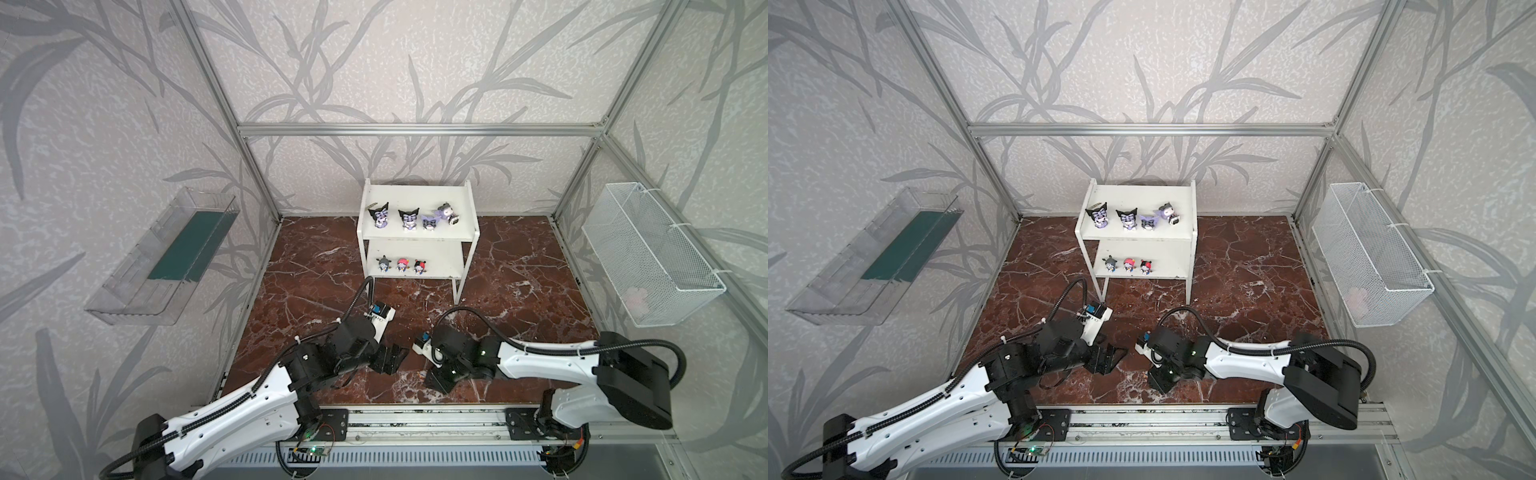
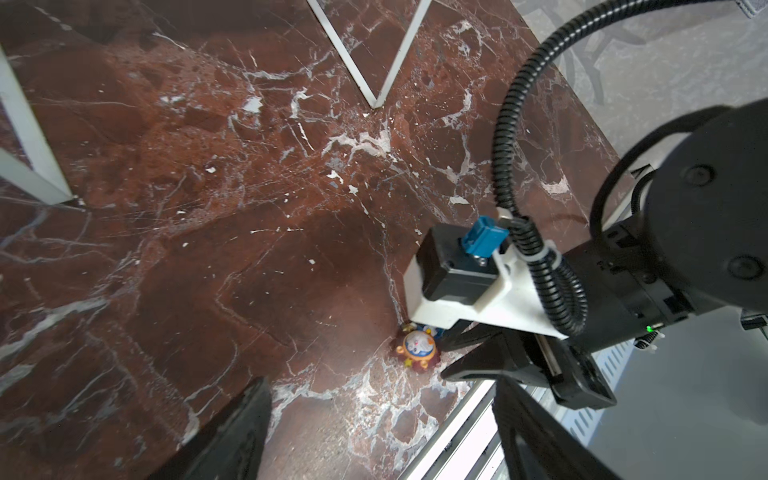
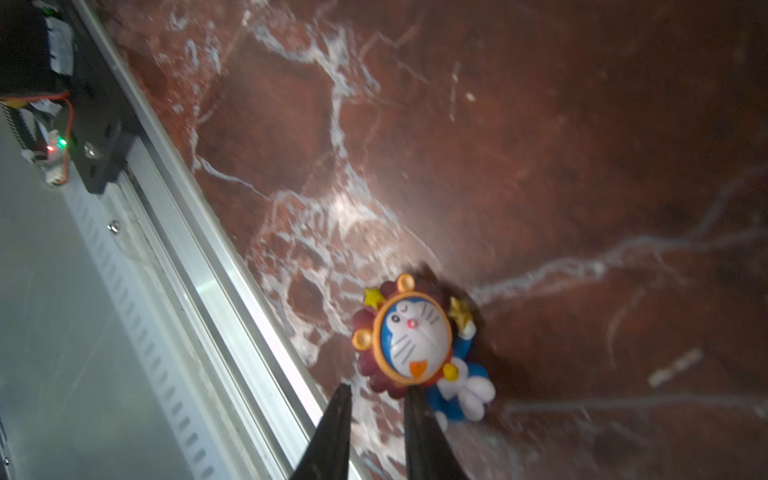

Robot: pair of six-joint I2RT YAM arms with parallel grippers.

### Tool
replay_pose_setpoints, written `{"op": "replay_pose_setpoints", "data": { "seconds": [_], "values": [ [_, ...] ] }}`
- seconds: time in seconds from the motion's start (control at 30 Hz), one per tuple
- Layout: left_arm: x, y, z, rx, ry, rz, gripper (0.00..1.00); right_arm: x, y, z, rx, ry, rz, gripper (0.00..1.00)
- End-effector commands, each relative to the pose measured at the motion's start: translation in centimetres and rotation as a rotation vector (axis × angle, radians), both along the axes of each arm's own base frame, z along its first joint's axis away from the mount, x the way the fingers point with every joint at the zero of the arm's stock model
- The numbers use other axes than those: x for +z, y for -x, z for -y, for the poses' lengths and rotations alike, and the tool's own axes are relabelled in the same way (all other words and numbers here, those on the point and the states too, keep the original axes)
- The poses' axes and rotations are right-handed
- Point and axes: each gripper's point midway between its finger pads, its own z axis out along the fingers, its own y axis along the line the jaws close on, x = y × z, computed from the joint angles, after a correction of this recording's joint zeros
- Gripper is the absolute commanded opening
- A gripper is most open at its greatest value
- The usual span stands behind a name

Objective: Place and organize the plastic toys onto the shelf
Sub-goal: 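Close the right gripper on the lion Doraemon held by the left gripper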

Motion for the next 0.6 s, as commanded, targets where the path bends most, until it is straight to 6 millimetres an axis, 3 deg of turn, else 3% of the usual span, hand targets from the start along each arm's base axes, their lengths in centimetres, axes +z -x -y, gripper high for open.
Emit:
{"op": "replay_pose_setpoints", "data": {
  "seconds": [0.0, 0.1, 0.3, 0.43, 0.57],
  "values": [
    [-0.6, -0.2, -2.2, 0.055, -0.060, 0.024, 0.87, 1.8, -0.8, -3.0, 0.049, -0.094, 0.004, 0.24],
    [-0.3, -0.1, -2.8, 0.075, -0.049, 0.036, 0.88, 3.0, -1.7, -2.8, 0.043, -0.129, 0.005, 0.25],
    [0.1, -0.2, -3.1, 0.091, -0.026, 0.059, 0.94, 5.0, -3.9, -0.4, 0.006, -0.206, 0.018, 0.29],
    [0.0, -0.3, -3.0, 0.091, -0.039, 0.056, 0.94, 4.6, -5.3, -0.4, 0.024, -0.201, 0.021, 0.30],
    [0.2, -0.3, -3.3, 0.103, -0.043, 0.052, 0.94, 2.6, -5.7, -1.1, 0.046, -0.174, -0.012, 0.29]
  ]
}}
